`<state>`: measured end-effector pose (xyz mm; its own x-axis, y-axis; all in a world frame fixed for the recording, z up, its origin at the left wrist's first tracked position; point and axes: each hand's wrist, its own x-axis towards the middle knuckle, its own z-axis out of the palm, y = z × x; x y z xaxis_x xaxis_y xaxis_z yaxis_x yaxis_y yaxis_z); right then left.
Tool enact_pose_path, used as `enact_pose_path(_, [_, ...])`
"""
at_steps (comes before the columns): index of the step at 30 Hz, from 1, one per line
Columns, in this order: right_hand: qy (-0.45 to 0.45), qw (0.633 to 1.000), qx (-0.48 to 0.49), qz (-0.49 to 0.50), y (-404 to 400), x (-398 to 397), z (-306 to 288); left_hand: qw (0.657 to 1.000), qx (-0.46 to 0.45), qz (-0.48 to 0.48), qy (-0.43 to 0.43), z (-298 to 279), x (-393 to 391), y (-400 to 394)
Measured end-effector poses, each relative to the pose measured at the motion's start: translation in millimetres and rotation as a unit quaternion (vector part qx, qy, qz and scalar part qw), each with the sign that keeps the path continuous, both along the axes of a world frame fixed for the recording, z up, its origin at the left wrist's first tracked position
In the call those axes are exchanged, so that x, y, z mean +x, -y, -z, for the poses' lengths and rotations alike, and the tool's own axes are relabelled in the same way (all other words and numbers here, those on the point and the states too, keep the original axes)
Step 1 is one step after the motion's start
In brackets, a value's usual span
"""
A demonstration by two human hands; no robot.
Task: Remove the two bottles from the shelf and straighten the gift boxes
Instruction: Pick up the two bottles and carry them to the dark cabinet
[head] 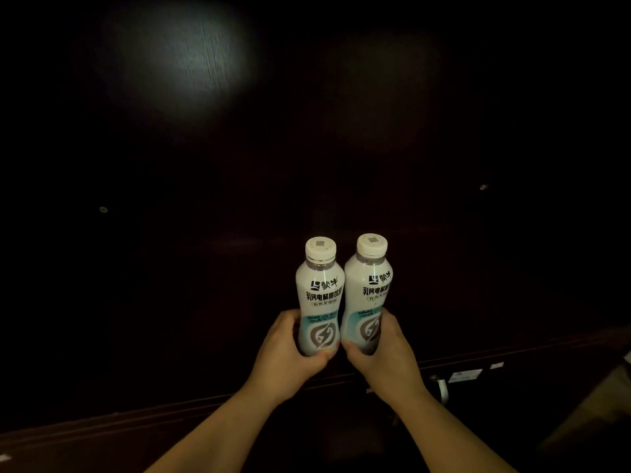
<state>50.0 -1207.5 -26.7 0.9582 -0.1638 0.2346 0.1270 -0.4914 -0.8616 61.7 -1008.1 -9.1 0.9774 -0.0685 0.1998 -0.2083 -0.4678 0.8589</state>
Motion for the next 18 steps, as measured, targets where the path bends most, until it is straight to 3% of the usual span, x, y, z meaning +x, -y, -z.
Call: enact_pose_path(18, [0.001,1.000,-0.004,0.000,-1.8,-0.2,-4.4,1.000,0.004,0.004,-0.005,-3.6,-1.9,-0.5])
